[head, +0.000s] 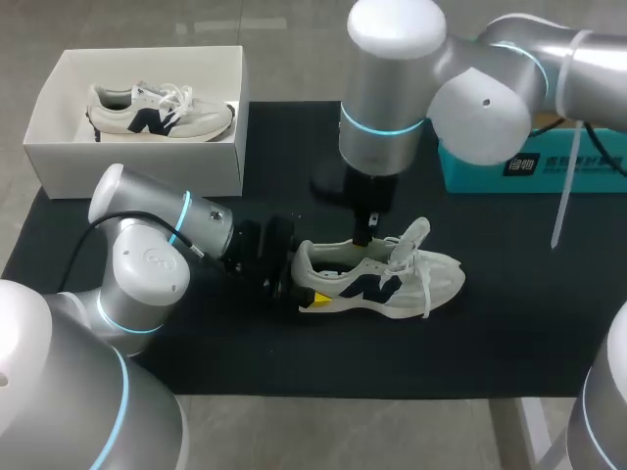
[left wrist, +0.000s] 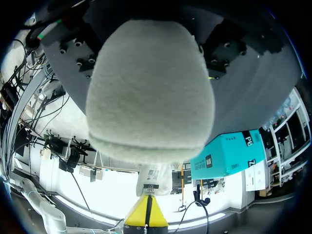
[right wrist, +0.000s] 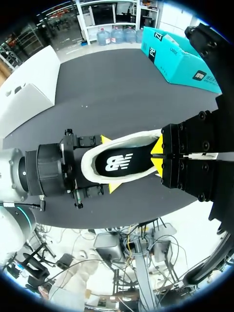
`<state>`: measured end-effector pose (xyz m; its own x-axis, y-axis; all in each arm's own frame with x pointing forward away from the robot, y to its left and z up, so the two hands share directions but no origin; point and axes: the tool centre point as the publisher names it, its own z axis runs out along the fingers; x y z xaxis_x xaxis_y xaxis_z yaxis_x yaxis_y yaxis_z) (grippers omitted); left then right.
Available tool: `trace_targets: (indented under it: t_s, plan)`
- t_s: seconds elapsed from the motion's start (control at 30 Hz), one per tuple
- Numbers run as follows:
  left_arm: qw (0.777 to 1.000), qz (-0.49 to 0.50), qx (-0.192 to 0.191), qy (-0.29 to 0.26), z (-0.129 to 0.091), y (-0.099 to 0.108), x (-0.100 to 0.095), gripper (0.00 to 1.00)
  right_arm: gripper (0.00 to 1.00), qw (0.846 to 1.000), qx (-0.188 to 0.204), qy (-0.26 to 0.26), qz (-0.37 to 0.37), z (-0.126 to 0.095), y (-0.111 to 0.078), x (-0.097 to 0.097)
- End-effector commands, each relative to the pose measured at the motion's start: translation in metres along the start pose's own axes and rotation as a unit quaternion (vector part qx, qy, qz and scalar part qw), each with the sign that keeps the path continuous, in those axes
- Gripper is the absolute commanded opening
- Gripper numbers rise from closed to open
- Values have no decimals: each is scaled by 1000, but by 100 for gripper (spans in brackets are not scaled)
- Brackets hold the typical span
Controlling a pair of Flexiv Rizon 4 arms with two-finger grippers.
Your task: Take the shoe out of the shoebox, open the shoe tongue, remove and reinsert the insole, then place the shoe into the shoebox
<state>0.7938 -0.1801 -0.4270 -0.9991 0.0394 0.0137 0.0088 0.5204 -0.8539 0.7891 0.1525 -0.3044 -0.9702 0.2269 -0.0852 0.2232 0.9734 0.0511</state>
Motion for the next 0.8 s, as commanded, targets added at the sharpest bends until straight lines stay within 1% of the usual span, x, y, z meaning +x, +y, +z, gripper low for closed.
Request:
trace_targets:
  t_s: [0.03,0.17,0.23,0.37,0.47,0.7,0.8]
  plan:
    - [1000,0,-2,0,1,0,0,0,0,1000,-4,2,-5,20,-1,-4]
    - [1000,0,-2,0,1,0,0,0,0,1000,-7,1,-10,31,-4,-10]
    - [1000,0,-2,0,1,0,0,0,0,1000,-1,5,-15,37,-6,-13]
    - [1000,0,-2,0,1,0,0,0,0,1000,-2,14,-14,44,-10,-10]
    - [1000,0,-2,0,1,0,0,0,0,1000,0,24,-14,48,-9,-2]
    - [1000,0,-2,0,1,0,0,0,0,999,-1,54,-7,53,-8,24]
    - [1000,0,-2,0,1,0,0,0,0,998,0,66,-5,57,-8,31]
